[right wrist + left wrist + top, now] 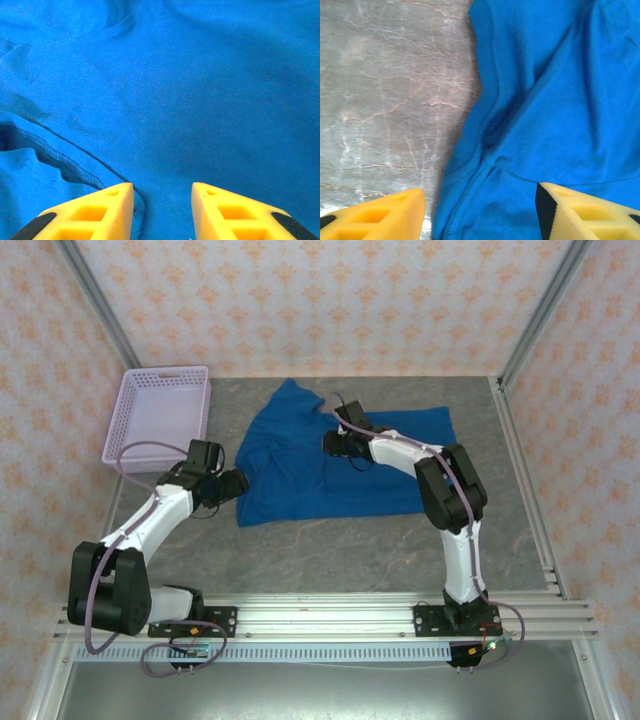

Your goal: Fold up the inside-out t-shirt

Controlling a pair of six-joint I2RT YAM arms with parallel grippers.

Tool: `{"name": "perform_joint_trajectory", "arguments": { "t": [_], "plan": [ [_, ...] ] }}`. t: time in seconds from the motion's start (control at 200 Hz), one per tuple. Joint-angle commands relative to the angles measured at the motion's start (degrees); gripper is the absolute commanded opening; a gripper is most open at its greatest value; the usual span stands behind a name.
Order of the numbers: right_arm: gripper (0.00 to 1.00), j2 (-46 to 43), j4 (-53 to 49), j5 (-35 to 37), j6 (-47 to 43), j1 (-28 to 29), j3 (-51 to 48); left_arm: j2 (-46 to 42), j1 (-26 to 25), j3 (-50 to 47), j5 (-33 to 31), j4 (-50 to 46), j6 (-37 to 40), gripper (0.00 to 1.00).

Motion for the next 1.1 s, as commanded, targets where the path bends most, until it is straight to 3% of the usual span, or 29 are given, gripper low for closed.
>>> {"name": "perform_joint_trajectory", "arguments": {
  "t": [0.0, 0.135, 0.27, 0.455, 0.716, 1.096],
  "plan": [
    [0.38, -8.7, -5.1, 3.3, -2.4, -1.2, -5.1, -1.3, -3.2, -0.1, 2.6, 1.8, 0.7, 0.64],
    [0.41, -22.0, -10.3, 4.3, -0.7, -8.5, -19.2, 1.1, -9.9, 0.6, 4.2, 5.4, -0.3, 0.67],
    [0.43, -33.5, -16.7, 5.2, 2.0, -19.6, -30.5, 6.6, -10.2, 1.9, 5.2, 6.9, -3.5, 0.66],
    [0.44, -32.9, -16.8, 4.9, 3.3, -31.6, -33.8, 13.3, -8.3, 3.4, 5.2, 6.8, -2.7, 0.65],
    [0.43, -19.9, -22.2, -1.0, 3.3, -37.1, -29.3, 15.9, -7.4, 1.3, 3.5, 4.3, -1.0, 0.64],
    [0.42, -34.2, -26.2, 2.8, 10.1, -37.9, -44.8, 7.7, -7.8, -11.3, 1.9, -0.4, -2.2, 0.64]
  ]
}}
